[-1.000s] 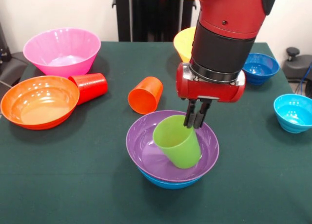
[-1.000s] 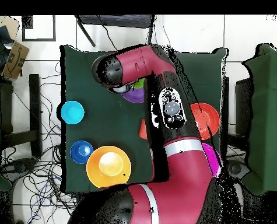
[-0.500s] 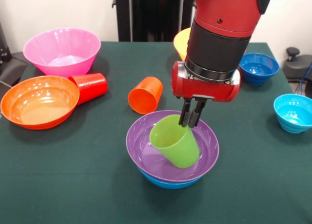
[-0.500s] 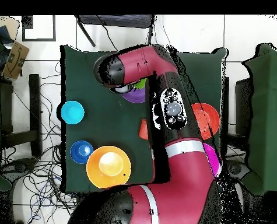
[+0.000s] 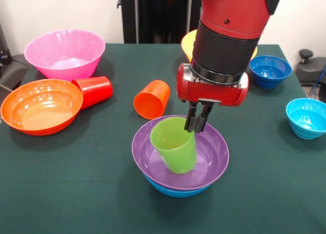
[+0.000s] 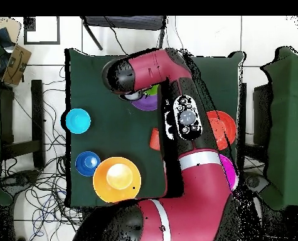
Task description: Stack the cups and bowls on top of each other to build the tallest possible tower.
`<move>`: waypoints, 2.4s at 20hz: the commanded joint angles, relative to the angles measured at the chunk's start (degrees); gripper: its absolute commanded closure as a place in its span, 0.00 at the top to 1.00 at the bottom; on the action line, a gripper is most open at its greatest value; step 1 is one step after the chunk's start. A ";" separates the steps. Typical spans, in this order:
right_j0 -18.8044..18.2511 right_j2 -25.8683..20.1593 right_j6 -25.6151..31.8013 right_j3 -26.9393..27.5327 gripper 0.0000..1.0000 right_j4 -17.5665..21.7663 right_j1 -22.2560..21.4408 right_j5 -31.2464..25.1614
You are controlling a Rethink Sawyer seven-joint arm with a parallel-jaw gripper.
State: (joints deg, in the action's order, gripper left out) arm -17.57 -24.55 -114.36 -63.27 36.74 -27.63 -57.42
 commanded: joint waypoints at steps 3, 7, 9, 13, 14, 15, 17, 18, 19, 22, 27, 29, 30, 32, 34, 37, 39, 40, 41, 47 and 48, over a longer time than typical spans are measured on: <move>-0.32 1.29 10.36 -1.67 0.00 0.62 -2.08 -6.45; -0.08 1.07 10.62 -0.44 0.00 0.27 -1.81 -7.83; 0.11 1.19 10.22 -0.30 0.00 0.50 -1.46 -7.47; 0.41 1.37 10.00 0.11 0.00 1.09 -0.94 -7.22; 0.44 1.46 10.00 0.05 0.00 1.21 -0.95 -7.15; 0.42 1.56 10.00 -0.10 0.00 1.34 -0.97 -7.03; 0.40 1.80 10.06 -0.37 0.00 1.59 -1.09 -6.93; 0.37 1.89 10.11 -0.52 0.00 1.66 -1.13 -6.85; 0.39 2.00 10.09 -0.77 0.00 1.76 -1.21 -6.73; 0.46 2.38 9.99 -1.43 0.00 2.07 -1.35 -6.29; 0.65 2.70 9.92 -1.40 0.00 2.35 -0.91 -5.71; 0.73 2.88 9.82 -1.33 0.00 2.35 -0.78 -5.59; 0.72 2.91 9.80 -1.34 0.00 2.25 -0.74 -5.58; 0.52 2.87 9.50 -1.30 0.00 1.41 -0.50 -6.09; 0.45 2.90 10.05 -0.91 1.00 0.94 -0.30 -6.94; -0.30 1.86 10.83 -0.33 1.00 -0.94 0.32 -8.66; -0.30 1.24 10.96 -0.05 1.00 -1.96 0.38 -9.43; -0.42 0.77 11.02 0.01 1.00 -2.50 0.45 -9.20; -0.58 0.37 10.87 -0.19 1.00 -3.17 0.45 -8.93; -0.92 -0.71 10.80 -0.78 1.00 -5.39 0.42 -7.30; -0.97 -0.70 11.02 -0.75 1.00 -5.53 0.43 -7.18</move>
State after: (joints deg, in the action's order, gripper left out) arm -17.65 -22.19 -114.36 -63.27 32.04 -28.34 -60.70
